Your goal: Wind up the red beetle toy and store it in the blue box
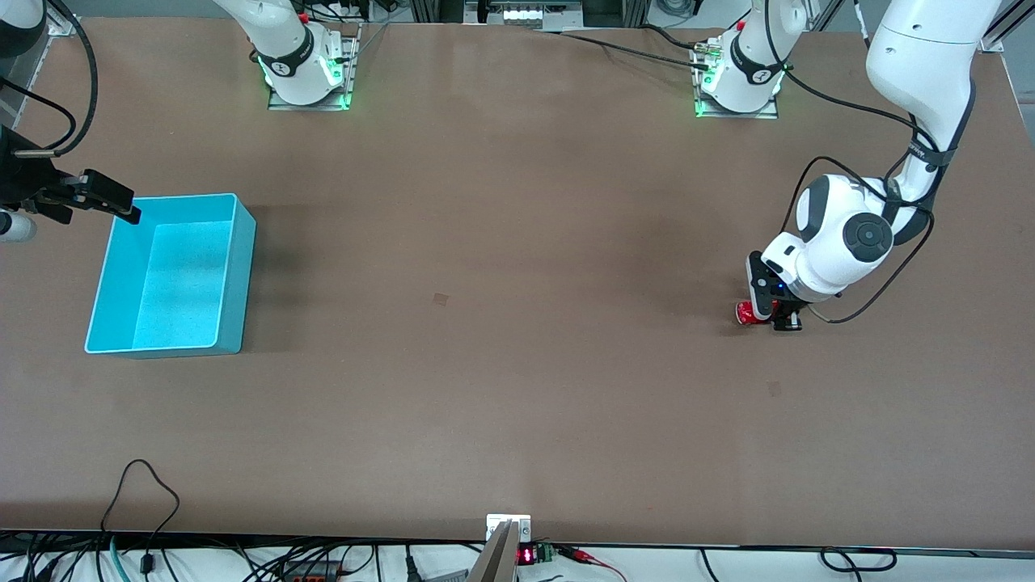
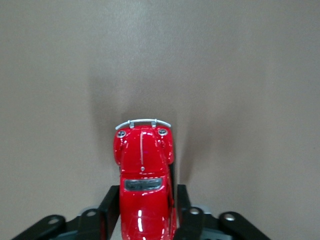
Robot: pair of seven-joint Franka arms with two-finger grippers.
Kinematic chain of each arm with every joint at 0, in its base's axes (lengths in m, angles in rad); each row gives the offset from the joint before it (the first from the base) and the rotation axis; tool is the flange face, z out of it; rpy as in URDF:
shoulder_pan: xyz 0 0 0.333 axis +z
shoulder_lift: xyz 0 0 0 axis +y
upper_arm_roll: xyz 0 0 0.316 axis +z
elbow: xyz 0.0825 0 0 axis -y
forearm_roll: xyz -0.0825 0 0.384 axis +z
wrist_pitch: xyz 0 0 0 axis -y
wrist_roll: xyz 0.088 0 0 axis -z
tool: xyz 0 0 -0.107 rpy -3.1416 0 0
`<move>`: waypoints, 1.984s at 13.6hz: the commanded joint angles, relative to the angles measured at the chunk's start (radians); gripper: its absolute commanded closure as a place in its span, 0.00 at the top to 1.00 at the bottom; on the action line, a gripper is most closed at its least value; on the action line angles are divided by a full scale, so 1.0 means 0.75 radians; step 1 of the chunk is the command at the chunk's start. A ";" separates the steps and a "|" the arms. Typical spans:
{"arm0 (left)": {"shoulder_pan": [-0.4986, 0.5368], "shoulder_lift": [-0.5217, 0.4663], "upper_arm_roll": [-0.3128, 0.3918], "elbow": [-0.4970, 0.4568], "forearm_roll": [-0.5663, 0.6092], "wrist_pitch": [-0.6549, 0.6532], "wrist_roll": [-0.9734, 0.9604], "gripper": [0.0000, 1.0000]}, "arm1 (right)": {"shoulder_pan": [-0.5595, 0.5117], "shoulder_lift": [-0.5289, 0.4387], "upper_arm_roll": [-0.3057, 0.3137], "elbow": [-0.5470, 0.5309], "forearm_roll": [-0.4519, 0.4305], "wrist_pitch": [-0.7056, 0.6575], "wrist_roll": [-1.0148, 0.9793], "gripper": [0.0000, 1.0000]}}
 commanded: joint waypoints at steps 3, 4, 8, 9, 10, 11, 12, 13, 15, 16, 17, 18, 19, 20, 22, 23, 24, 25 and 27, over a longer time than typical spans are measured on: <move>0.013 -0.009 -0.004 -0.002 0.029 0.002 0.017 0.43 | -0.011 -0.004 0.004 0.009 0.019 -0.037 0.020 1.00; 0.011 -0.007 -0.004 -0.002 0.031 0.000 0.019 0.43 | -0.011 -0.004 0.004 0.009 0.019 -0.037 0.020 1.00; 0.013 0.008 -0.004 0.000 0.029 -0.004 0.093 0.40 | -0.023 -0.004 0.004 0.009 0.019 -0.037 0.020 1.00; 0.013 0.014 -0.004 0.000 0.029 -0.004 0.093 0.40 | -0.025 -0.004 0.004 0.009 0.019 -0.037 0.018 1.00; 0.015 0.022 -0.002 0.002 0.029 -0.004 0.095 0.40 | -0.029 -0.004 0.004 0.009 0.019 -0.037 0.018 1.00; 0.017 0.036 -0.004 0.004 0.027 -0.006 0.095 0.40 | -0.037 -0.004 0.004 0.011 0.019 -0.037 0.018 1.00; 0.025 0.057 -0.004 0.016 0.027 -0.006 0.095 0.39 | -0.040 -0.004 0.004 0.009 0.019 -0.037 0.018 1.00; 0.035 0.077 -0.002 0.026 0.029 -0.006 0.097 0.38 | -0.042 -0.004 0.004 0.009 0.019 -0.039 0.018 1.00; 0.053 0.094 -0.002 0.034 0.042 -0.006 0.107 0.38 | -0.042 -0.004 0.004 0.009 0.019 -0.039 0.018 1.00; 0.090 0.108 -0.002 0.051 0.076 -0.006 0.133 0.38 | -0.040 -0.004 0.004 0.009 0.019 -0.037 0.018 1.00; 0.121 0.126 -0.002 0.065 0.099 -0.006 0.156 0.38 | -0.042 -0.004 0.004 0.009 0.019 -0.039 0.018 1.00; 0.160 0.135 -0.002 0.071 0.105 -0.006 0.174 0.38 | -0.042 -0.004 0.004 0.009 0.019 -0.039 0.018 1.00; 0.184 0.139 -0.002 0.071 0.105 -0.006 0.197 0.39 | -0.042 -0.004 0.004 0.009 0.019 -0.039 0.018 1.00; 0.199 0.153 -0.002 0.073 0.105 -0.006 0.239 0.39 | -0.042 -0.004 0.004 0.009 0.019 -0.039 0.018 1.00; 0.268 0.159 -0.002 0.075 0.109 -0.006 0.311 0.39 | -0.042 -0.004 0.004 0.009 0.019 -0.039 0.018 1.00; 0.303 0.163 -0.002 0.090 0.117 -0.006 0.348 0.39 | -0.042 -0.004 0.004 0.009 0.019 -0.039 0.018 1.00; 0.338 0.188 -0.002 0.112 0.117 -0.006 0.383 0.40 | -0.042 -0.004 0.004 0.009 0.019 -0.039 0.018 1.00; 0.378 0.206 -0.002 0.128 0.117 -0.006 0.417 0.41 | -0.042 -0.004 0.004 0.009 0.019 -0.039 0.018 1.00; 0.418 0.214 -0.002 0.131 0.117 -0.006 0.450 0.41 | -0.042 -0.004 0.004 0.009 0.019 -0.039 0.016 1.00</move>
